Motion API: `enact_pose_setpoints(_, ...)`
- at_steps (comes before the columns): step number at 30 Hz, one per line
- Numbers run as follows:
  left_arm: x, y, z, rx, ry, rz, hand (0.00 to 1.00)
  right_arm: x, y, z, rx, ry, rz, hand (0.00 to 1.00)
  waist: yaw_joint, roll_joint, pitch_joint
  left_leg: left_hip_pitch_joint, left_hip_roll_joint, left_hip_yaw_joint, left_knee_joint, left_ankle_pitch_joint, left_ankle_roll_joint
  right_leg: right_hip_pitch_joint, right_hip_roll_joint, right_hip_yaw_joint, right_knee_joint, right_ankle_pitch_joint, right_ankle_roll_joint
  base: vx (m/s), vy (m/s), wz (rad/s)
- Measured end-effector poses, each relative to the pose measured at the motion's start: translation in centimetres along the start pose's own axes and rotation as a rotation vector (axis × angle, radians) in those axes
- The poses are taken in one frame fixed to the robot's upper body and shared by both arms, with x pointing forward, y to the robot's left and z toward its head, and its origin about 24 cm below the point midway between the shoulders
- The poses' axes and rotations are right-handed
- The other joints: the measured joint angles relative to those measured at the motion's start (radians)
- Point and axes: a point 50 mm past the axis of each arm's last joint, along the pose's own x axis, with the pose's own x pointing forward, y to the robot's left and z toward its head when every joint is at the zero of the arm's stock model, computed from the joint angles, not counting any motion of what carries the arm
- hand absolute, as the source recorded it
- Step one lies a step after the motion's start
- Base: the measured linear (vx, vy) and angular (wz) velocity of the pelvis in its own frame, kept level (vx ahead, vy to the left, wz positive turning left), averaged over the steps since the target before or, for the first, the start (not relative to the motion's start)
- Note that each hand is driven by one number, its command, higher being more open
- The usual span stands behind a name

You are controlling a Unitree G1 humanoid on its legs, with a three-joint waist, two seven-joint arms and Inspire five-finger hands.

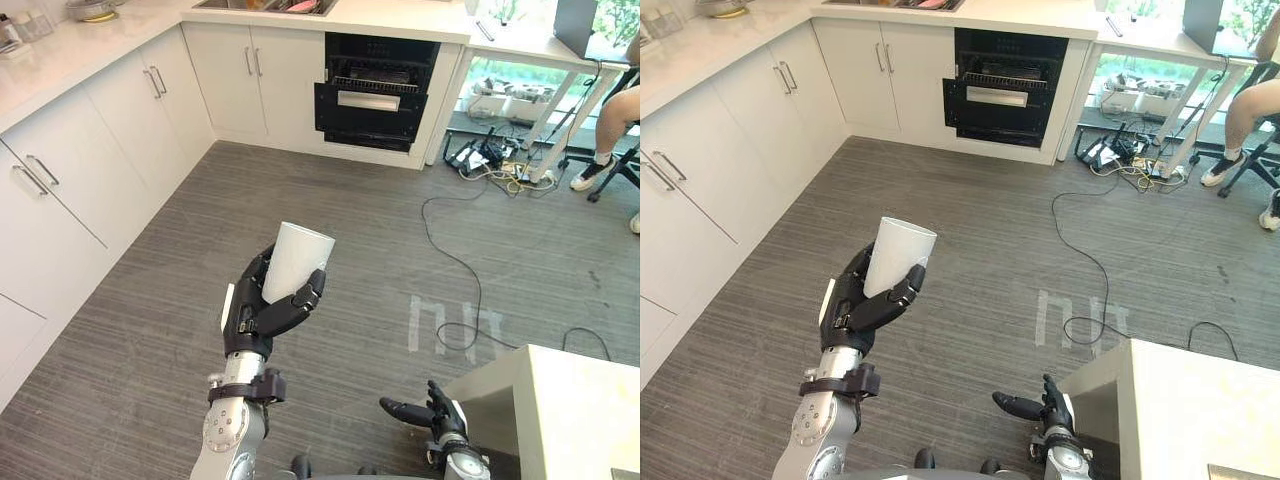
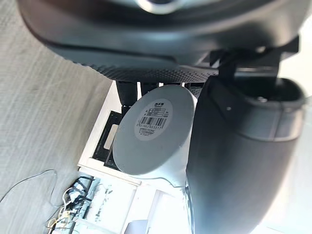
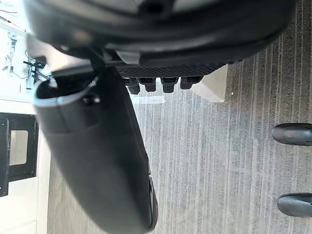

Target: Walk over to the sink, pick up the cup, carry it to the dishwasher, place the cup inside the dishwasher, then close the dishwasher door

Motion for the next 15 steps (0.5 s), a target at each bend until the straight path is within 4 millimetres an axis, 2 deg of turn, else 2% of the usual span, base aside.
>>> enact_pose_setpoints(3, 0.3, -0.2, 0.3, 0.001, -0.014, -0.01, 0.0, 0.5, 0.3, 1.2, -0.004, -0.033, 0.001, 1.0, 0.005, 0.001, 0.001, -0.042, 0.006, 0.015, 0.077, -0.05, 0.004, -0.014, 0.001, 0.015, -0.001, -0.002, 0.003, 0.07, 0.027, -0.16)
enact_pose_setpoints(5, 0.3, -0.2, 0.3, -0.001, -0.017, -0.013, 0.0, 0.7, 0.4, 1.9, -0.008, -0.053, 0.004, 1.0, 0.008, 0.004, 0.005, -0.045, 0.007, 0.026, 0.115, -0.087, 0.01, -0.017, -0.003, 0.028, 0.029, -0.025, 0.015, 0.09, 0.056, -0.2)
enact_pose_setpoints(6, 0.3, -0.4, 0.4, -0.003, -0.022, -0.018, 0.0, 0.7, 0.3, 2.2, -0.015, -0.064, 0.002, 1.0, 0.008, 0.004, 0.007, -0.047, 0.002, 0.028, 0.139, -0.116, 0.017, -0.035, -0.015, 0.029, 0.096, -0.066, 0.026, 0.09, 0.083, 0.01)
enact_pose_setpoints(7, 0.3, -0.6, 0.9, -0.012, -0.041, -0.024, 0.0, 0.8, 0.2, 2.5, -0.018, -0.078, 0.0, 1.0, 0.005, 0.007, 0.016, -0.044, -0.004, 0.024, 0.17, -0.144, 0.025, -0.064, -0.034, 0.025, 0.202, -0.113, 0.051, 0.09, 0.098, 0.07)
enact_pose_setpoints(8, 0.3, -0.7, 1.3, -0.015, -0.055, -0.028, 0.0, 0.8, 0.2, 2.7, -0.025, -0.085, -0.002, 1.0, 0.005, 0.01, 0.022, -0.041, -0.007, 0.022, 0.182, -0.153, 0.029, -0.085, -0.043, 0.025, 0.267, -0.133, 0.062, 0.12, 0.129, 0.2)
enact_pose_setpoints(9, 0.3, -0.9, 2.1, -0.021, -0.088, -0.038, 0.0, 0.8, 0.1, 2.9, -0.03, -0.092, -0.004, 1.0, 0.004, 0.015, 0.027, -0.031, -0.015, 0.01, 0.197, -0.168, 0.038, -0.139, -0.064, 0.023, 0.413, -0.154, 0.074, 0.16, 0.147, 0.24)
enact_pose_setpoints(12, 0.2, -1.5, 4.0, -0.041, -0.179, -0.062, 0.0, 0.4, 0.5, 2.7, -0.039, -0.102, 0.004, 1.0, -0.001, 0.014, 0.054, 0.048, -0.039, -0.053, 0.198, -0.198, 0.062, -0.226, -0.106, 0.025, 0.699, -0.194, 0.075, 0.28, 0.116, 0.62)
enact_pose_setpoints(15, 0.2, -1.9, 5.2, -0.056, -0.244, -0.075, 0.0, 0.2, 1.5, 3.7, -0.043, -0.148, 0.041, 1.0, -0.004, 0.018, 0.056, 0.076, -0.038, -0.113, 0.2, -0.228, 0.06, -0.304, -0.101, 0.015, 0.695, -0.219, 0.065, 0.26, 0.011, 0.62)
